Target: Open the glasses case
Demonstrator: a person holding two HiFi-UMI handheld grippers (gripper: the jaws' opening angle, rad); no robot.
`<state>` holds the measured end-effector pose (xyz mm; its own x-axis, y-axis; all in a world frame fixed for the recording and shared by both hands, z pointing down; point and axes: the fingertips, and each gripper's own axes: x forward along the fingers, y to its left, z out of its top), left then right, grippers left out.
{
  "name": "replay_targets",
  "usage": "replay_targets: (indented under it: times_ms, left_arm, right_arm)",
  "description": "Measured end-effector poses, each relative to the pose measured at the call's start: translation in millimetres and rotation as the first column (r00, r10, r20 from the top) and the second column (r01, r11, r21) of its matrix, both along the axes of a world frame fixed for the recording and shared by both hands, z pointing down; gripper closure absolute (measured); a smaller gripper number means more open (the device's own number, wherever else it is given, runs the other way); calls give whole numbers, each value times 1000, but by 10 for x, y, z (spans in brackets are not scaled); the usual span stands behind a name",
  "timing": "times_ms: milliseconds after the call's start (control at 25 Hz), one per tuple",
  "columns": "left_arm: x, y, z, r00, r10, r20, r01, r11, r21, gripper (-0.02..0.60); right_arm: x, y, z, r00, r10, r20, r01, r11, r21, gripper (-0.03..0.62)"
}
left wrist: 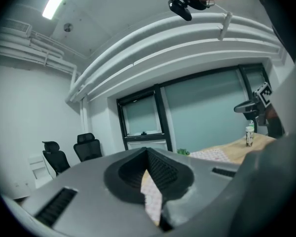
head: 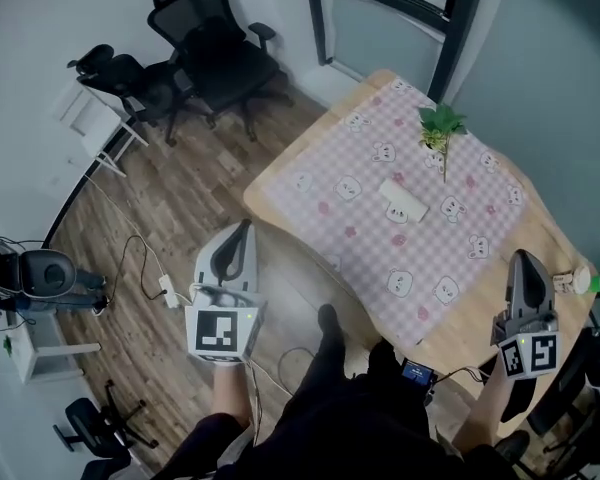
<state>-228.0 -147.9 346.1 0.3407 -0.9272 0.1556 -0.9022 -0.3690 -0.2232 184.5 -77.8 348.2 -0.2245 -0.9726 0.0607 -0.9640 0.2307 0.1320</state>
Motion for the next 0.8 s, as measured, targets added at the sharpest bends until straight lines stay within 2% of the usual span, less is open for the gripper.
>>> replay_targets:
  times_ms: [120,320,440,720,760,800]
  left_arm:
    - [61,-125,77,1000,-11,5,10,1000,4,583]
    - [232,-252,252,999,-14,-35,14,1000,6,583]
    - [388,-329,233,999,-16,-34,17,1000,13,583]
    - [475,-412,183,999,-29,-20,29,999,22,583]
    - [465,-425,182,999,-34,-21,34,999,24,583]
    - [454,-434,180,999,-40,-23,41,999,28,583]
  right_arm:
    - [7,-207,62,1000,-3,1,3,1000,18,577]
    - [-71,-791,255,999,-27,42,23,996,83,577]
    - [-104,-1073,397,997,-49,61,45,997,59,577]
    - [-92,-1143,514,996,-45,82,43,998,36,577]
    - [-98,-1149,543,996,-42,81,39,999,31,560]
    - [-106,-1153,574,996,-38,81,36,999,25,485]
